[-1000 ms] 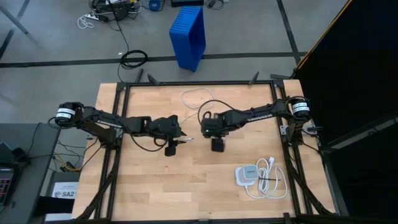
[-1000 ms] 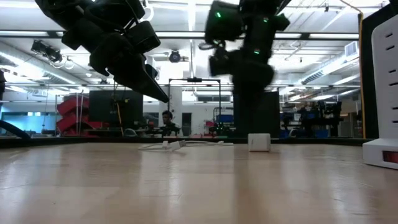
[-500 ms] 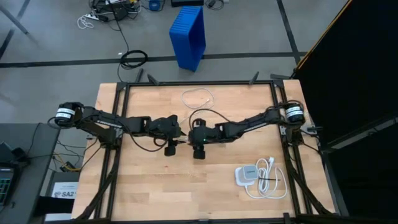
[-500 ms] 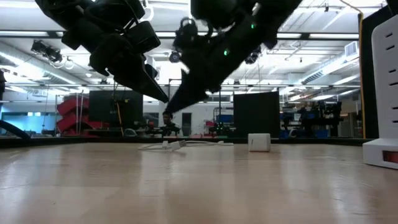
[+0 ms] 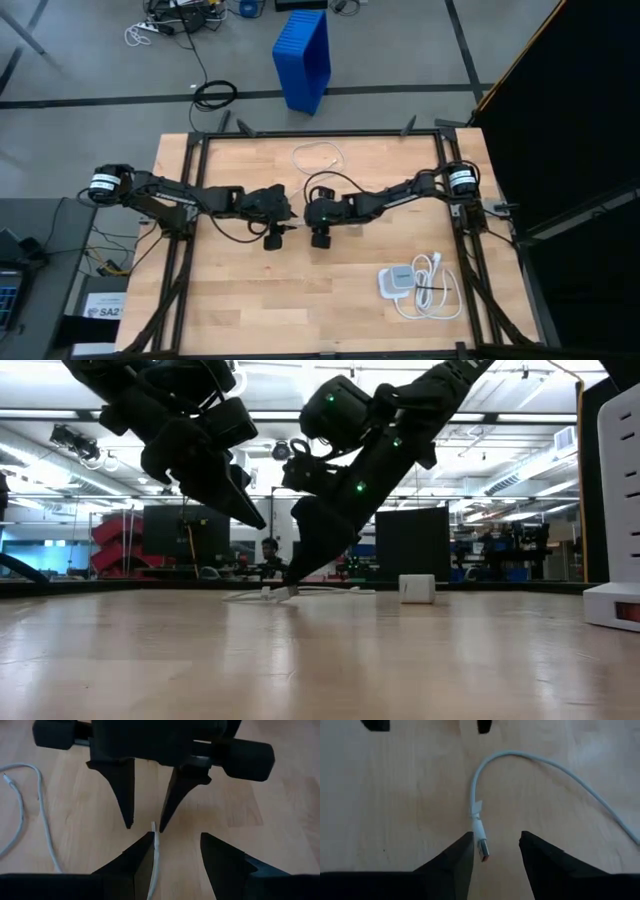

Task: Insert USB
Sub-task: Insert the charger cable into the charger adapter

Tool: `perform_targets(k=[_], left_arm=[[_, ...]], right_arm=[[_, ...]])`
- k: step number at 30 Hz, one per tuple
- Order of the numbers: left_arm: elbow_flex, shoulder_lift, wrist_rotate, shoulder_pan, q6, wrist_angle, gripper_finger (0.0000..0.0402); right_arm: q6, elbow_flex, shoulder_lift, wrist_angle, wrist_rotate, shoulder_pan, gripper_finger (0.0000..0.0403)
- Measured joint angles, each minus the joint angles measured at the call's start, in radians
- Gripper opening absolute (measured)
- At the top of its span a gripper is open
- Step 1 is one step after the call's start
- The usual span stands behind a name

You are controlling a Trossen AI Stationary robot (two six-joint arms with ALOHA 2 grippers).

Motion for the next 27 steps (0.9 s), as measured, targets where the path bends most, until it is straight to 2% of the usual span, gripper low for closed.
perform_targets(k=[6, 11, 16, 27], left_arm=[[0.000, 0.000, 0.000, 0.000, 0.002, 0.002, 0.0147], [0.000, 0.000, 0.000, 0.000, 0.002, 0.007, 0.0147], [0.000, 0.000, 0.000, 0.000, 0.015, 0.011, 0.0147], [-0.001, 0.001, 0.001, 0.000, 0.019, 0.027, 0.0147]], right_arm=[[0.000, -0.040, 0.001, 0.052, -0.010, 0.000, 0.0106], [0.000, -0.066, 0.001, 0.144, -0.081, -0.007, 0.0093], [0.011, -0.068, 0.001, 0.150, -0.107, -0.017, 0.0083], [0.028, -0.068, 0.002, 0.142, -0.134, -0.019, 0.0089]])
